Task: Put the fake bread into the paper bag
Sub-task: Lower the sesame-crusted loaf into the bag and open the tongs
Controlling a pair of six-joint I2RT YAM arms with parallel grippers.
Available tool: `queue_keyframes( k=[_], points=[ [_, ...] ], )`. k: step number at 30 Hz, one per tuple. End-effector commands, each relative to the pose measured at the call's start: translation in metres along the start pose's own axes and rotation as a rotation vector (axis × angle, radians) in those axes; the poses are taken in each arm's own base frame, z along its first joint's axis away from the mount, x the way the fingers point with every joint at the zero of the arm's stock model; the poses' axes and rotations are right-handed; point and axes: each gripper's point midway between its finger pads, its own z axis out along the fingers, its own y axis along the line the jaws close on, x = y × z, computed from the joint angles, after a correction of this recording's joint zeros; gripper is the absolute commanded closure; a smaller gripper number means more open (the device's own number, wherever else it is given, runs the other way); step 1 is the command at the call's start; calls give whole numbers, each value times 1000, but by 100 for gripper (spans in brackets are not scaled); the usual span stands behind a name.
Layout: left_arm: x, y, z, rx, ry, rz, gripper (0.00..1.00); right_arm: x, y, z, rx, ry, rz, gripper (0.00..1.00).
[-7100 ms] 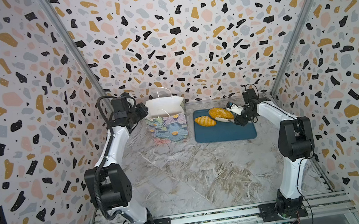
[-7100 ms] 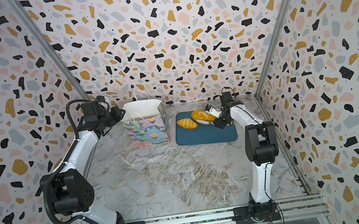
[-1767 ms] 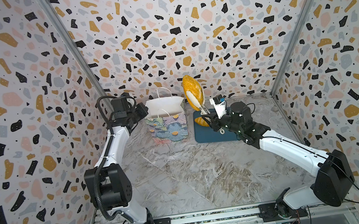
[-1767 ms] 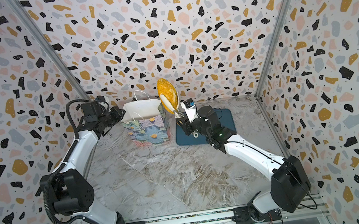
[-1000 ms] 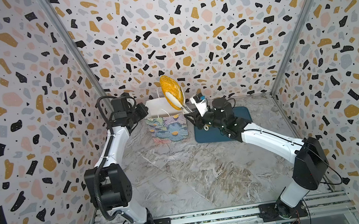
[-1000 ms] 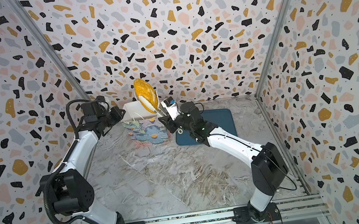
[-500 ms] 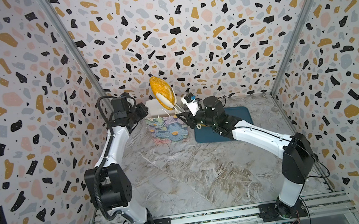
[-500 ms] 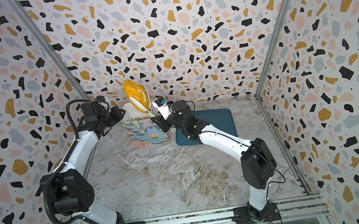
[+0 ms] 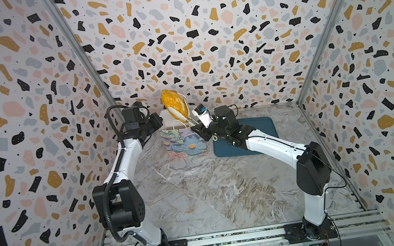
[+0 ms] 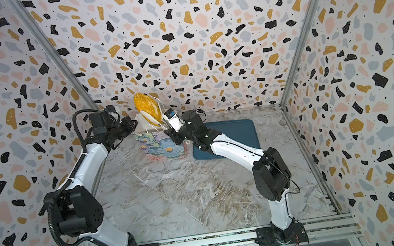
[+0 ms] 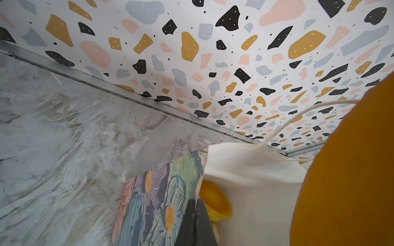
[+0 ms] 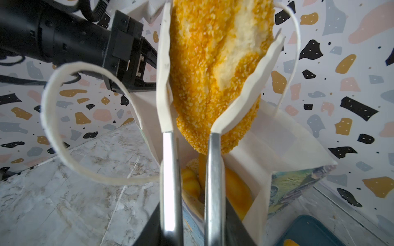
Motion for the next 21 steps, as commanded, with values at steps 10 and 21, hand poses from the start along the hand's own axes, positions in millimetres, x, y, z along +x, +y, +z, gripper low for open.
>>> queue_keyframes(
  k=[10, 21],
  points=[
    [-12, -12, -12, 34, -47, 35, 100, -35, -1, -17, 84, -39, -85, 47],
    [-12, -11, -11, 31, -45, 34, 100, -46, -5, -31, 117, -54, -85, 39]
  ],
)
